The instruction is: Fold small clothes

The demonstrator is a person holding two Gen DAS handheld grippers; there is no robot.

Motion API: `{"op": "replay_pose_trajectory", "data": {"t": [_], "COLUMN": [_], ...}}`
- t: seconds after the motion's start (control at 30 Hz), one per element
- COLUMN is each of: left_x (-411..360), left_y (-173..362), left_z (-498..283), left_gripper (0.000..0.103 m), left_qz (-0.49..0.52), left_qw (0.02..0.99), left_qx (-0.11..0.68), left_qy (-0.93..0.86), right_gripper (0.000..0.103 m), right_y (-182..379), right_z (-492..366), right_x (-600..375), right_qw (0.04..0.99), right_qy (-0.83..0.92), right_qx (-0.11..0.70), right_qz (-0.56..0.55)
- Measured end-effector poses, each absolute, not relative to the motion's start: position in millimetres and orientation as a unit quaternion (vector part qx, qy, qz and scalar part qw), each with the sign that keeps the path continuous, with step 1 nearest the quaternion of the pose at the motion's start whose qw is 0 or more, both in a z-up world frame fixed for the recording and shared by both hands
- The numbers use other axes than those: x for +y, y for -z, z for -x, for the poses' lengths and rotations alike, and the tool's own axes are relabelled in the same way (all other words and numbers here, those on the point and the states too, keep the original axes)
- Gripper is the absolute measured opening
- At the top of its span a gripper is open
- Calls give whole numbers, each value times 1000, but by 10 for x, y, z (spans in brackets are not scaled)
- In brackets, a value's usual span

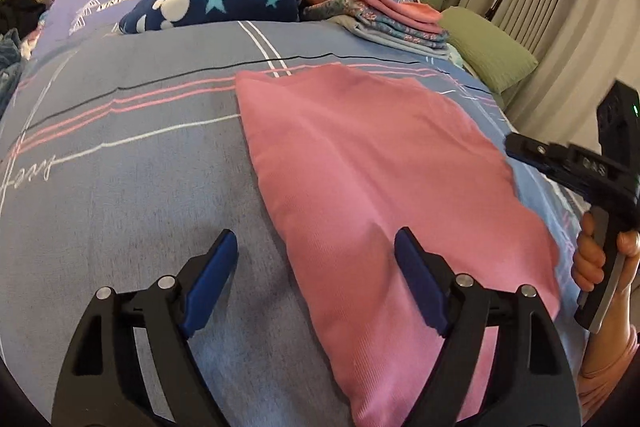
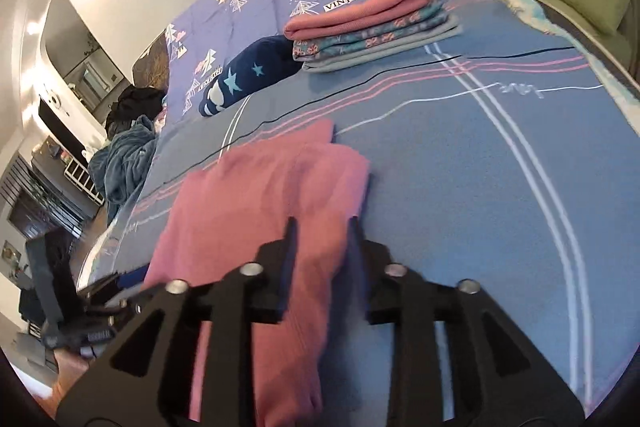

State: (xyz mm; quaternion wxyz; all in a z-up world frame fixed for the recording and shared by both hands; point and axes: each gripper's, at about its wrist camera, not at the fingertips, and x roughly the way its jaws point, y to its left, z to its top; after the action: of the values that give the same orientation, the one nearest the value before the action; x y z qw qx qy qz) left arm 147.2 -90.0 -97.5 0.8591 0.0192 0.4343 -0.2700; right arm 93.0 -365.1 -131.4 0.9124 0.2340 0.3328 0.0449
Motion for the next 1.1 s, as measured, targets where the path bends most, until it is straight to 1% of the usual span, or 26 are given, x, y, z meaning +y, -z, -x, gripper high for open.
{"op": "replay_pose_trajectory", "data": {"t": [0.1, 0.13, 0.17, 0.23, 0.27, 0.33, 0.4, 0.47, 0.57, 0.67, 0.7, 0.77, 0.8, 0.83, 0.87, 0.93, 0.97, 1.0, 1.07, 1.1], "left_x": [-882, -885, -888, -895, -894, -881, -883, -919, -1030, -1126, -1163, -1216, -1238, -1247, -1263, -1262, -1252, -1253, -1255, -1272], "left_y": [951, 946, 948, 964, 977, 999, 1040, 1061, 1069, 1072, 1075, 1081, 1083, 1079, 1074, 1067, 1061, 1046, 1004, 960], "left_z": [-1449, -1442, -1438, -1444, -1457, -1500, -1595, -1679, -1880, -2045, -2105, -2179, -2213, -2233, -2247, -2257, -2251, -2237, -2195, -2146], "left_gripper": [82, 82, 82, 82, 83, 88, 93, 97, 98, 97, 96, 84, 80, 72, 63, 51, 44, 41, 28, 26], "left_qz": [-19, -19, -18, -16, -14, -4, 9, 5, -3, 3, 5, 5, 3, 0, -4, -5, -4, -6, -12, -22], "left_qw": [859, 858, 855, 849, 847, 843, 832, 826, 821, 821, 822, 826, 827, 827, 827, 825, 826, 828, 833, 840], "left_qx": [431, 431, 433, 440, 442, 449, 458, 459, 458, 457, 456, 452, 451, 451, 450, 450, 450, 446, 437, 426], "left_qy": [276, 280, 284, 293, 294, 298, 313, 327, 341, 344, 342, 337, 335, 335, 338, 341, 341, 340, 339, 335], "right_gripper": [52, 55, 56, 63, 65, 72, 76, 77, 77, 72, 70, 66, 59, 49, 44, 29, 27, 25, 23, 22], "right_y": [1337, 1362, 1390, 1447, 1491, 1571, 1587, 1594, 1630, 1624, 1614, 1606, 1604, 1609, 1621, 1656, 1676, 1684, 1619, 1576], "right_z": [-778, -739, -715, -722, -753, -813, -910, -1067, -1354, -1603, -1647, -1716, -1733, -1731, -1737, -1760, -1764, -1763, -1719, -1686], "right_x": [-3691, -3700, -3702, -3668, -3634, -3577, -3529, -3530, -3558, -3519, -3493, -3418, -3383, -3374, -3384, -3442, -3487, -3507, -3455, -3415], "right_qw": [902, 896, 889, 879, 871, 860, 861, 857, 846, 844, 845, 849, 854, 857, 859, 855, 850, 847, 858, 866], "right_qy": [-65, -78, -90, -109, -124, -150, -164, -180, -207, -221, -225, -232, -232, -229, -224, -226, -230, -234, -231, -226], "right_qx": [352, 361, 370, 387, 402, 420, 418, 416, 412, 412, 412, 412, 409, 408, 405, 403, 401, 399, 391, 386], "right_qz": [-240, -248, -255, -258, -253, -248, -239, -244, -269, -263, -256, -236, -223, -217, -217, -238, -251, -262, -240, -224]}}
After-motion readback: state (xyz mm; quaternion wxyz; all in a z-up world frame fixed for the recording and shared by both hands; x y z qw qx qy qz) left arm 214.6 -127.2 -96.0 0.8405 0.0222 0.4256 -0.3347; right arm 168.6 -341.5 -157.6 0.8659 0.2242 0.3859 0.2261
